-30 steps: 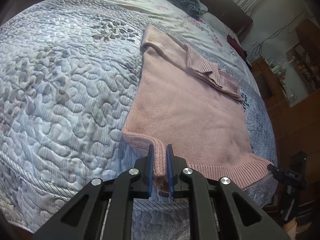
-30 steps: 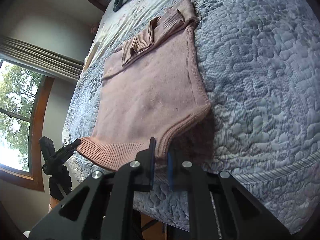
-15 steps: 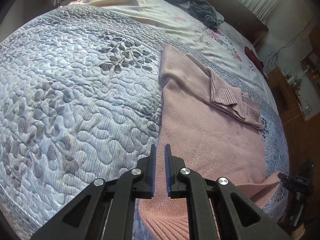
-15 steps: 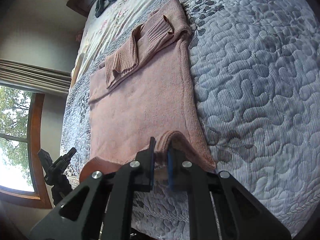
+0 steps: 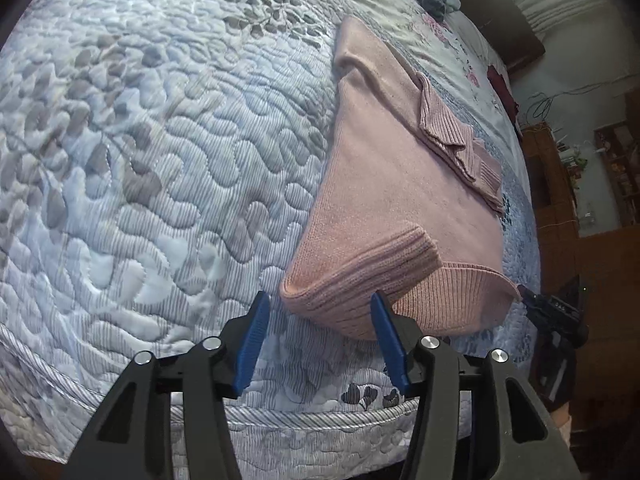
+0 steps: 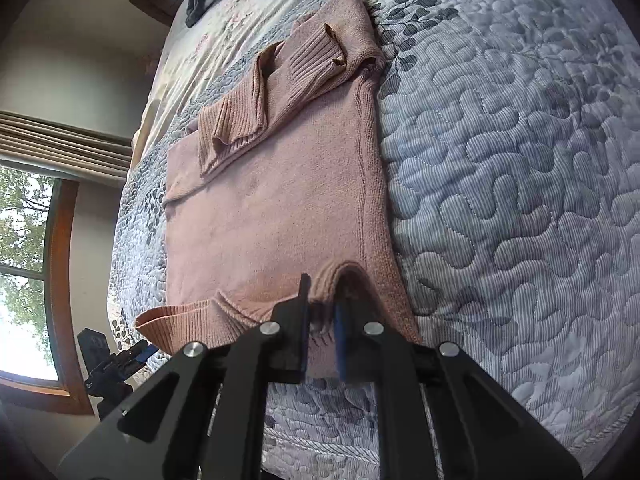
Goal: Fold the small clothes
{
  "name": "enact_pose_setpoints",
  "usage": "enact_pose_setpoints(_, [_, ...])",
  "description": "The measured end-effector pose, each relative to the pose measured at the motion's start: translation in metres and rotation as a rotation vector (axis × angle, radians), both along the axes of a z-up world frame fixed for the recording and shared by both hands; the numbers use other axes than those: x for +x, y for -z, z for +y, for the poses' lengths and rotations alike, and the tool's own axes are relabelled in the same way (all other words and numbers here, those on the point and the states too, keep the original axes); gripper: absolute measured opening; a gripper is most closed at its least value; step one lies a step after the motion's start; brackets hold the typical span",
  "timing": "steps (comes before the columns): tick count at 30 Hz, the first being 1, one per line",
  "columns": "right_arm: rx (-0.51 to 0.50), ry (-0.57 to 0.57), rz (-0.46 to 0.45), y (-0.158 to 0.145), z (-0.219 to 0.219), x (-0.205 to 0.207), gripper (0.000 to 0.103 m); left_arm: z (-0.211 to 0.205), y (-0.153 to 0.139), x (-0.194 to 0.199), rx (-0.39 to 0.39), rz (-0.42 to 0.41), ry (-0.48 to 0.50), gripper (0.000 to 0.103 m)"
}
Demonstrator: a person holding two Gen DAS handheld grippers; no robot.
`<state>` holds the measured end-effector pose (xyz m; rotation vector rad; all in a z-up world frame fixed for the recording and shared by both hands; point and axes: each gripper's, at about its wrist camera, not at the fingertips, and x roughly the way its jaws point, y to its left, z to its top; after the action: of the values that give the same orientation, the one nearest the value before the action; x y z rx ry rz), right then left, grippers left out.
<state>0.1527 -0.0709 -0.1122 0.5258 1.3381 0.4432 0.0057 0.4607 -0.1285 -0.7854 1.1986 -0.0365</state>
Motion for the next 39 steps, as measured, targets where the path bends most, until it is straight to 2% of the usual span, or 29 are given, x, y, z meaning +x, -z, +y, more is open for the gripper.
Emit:
enact_pose_setpoints(2, [0.004, 0.006, 0.002, -0.001, -0.002, -0.002, 0.009, -0.001, 0.004, 0.006, 0.01, -0.015, -0.028, 0.053])
enact_pose_setpoints(4, [-0.003, 0.005, 0.003, -0.002, -0.005, -0.002, 0.009, -0.008, -0.001, 0.015, 0.067, -0.05, -0.01, 0.052])
enact_pose_setpoints(8, [-0.013, 0.001, 0.011, -0.002, -0.004, 0.002, 0.009, -0.034, -0.019, 0.032, 0.203, -0.13, 0.132, 0.053])
enact_pose_setpoints(11, [-0.025, -0.004, 0.017, 0.002, 0.001, 0.007, 0.009, -0.045, -0.024, 0.045, 0.26, -0.158, 0.224, 0.053])
enact_pose_setpoints(15, [-0.032, -0.002, 0.034, 0.01, 0.003, 0.015, 0.009, -0.054, -0.022, 0.055, 0.243, -0.185, 0.335, 0.053])
enact_pose_setpoints(19, [-0.028, 0.007, 0.056, 0.02, 0.003, 0.022, 0.009, -0.055, -0.02, 0.054, 0.121, -0.216, 0.379, 0.053])
enact_pose_setpoints(21, [-0.03, 0.003, 0.06, 0.023, 0.004, 0.026, 0.009, -0.053, -0.023, 0.05, 0.093, -0.25, 0.38, 0.054])
enact_pose_setpoints(23, [-0.04, -0.01, 0.056, 0.024, 0.006, 0.027, 0.009, -0.051, -0.021, 0.049, 0.142, -0.241, 0.38, 0.061])
enact_pose_setpoints(30, [-0.048, -0.031, 0.053, 0.023, 0.009, 0.03, 0.011, -0.071, 0.002, 0.054, 0.26, -0.166, 0.504, 0.061])
enact_pose_setpoints(33, [-0.057, -0.049, 0.045, 0.019, 0.007, 0.029, 0.012, -0.076, 0.006, 0.055, 0.291, -0.166, 0.506, 0.059])
enact_pose_setpoints(35, [-0.065, -0.068, 0.025, 0.013, 0.006, 0.027, 0.013, -0.074, 0.006, 0.056, 0.297, -0.165, 0.484, 0.049])
enact_pose_setpoints(38, [-0.097, -0.1, -0.023, 0.0, 0.004, 0.02, 0.022, -0.066, 0.002, 0.054, 0.267, -0.176, 0.449, 0.047])
enact_pose_setpoints(39, [-0.139, -0.095, -0.048, -0.006, 0.001, 0.019, 0.044, -0.064, 0.001, 0.053, 0.261, -0.179, 0.446, 0.047])
